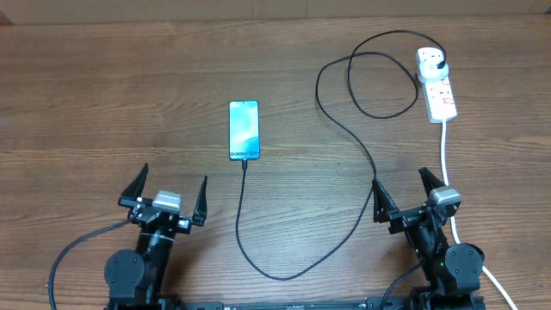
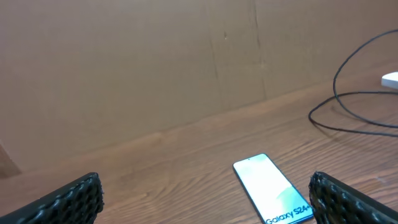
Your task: Plug charger to phone and switch on socket
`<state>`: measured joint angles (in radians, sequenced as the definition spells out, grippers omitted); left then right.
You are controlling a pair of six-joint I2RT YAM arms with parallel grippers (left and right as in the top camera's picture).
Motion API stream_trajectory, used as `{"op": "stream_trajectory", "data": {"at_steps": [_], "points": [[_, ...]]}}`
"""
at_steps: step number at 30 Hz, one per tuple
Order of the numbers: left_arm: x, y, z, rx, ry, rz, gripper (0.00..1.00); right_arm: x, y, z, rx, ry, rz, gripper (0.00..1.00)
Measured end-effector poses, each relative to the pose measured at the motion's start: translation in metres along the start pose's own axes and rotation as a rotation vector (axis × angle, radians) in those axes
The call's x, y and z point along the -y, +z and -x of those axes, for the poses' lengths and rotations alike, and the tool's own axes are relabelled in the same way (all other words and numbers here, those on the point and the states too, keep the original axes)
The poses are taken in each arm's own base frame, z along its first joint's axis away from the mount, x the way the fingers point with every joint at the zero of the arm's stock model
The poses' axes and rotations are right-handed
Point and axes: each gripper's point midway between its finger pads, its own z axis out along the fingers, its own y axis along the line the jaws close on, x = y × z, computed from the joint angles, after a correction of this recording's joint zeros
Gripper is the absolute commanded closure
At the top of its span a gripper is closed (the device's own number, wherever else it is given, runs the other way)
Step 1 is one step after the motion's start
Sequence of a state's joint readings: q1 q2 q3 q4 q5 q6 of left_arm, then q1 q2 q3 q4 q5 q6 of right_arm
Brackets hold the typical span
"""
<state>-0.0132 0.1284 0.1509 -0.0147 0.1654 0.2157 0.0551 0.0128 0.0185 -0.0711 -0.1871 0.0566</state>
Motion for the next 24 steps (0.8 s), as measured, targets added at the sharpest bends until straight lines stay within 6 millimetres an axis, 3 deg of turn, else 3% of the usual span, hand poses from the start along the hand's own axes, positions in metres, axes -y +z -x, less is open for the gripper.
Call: {"op": "stream_trajectory", "data": {"at_steps": [16,24], "points": [[0.012,-0.001,-0.053,-0.072,0.09,-0.019,0.0,0.0,0.0,0.0,0.0,0.0,0.0,0.0],[0.012,-0.001,-0.053,-0.072,0.09,-0.019,0.0,0.0,0.0,0.0,0.0,0.0,0.0,0.0]]}}
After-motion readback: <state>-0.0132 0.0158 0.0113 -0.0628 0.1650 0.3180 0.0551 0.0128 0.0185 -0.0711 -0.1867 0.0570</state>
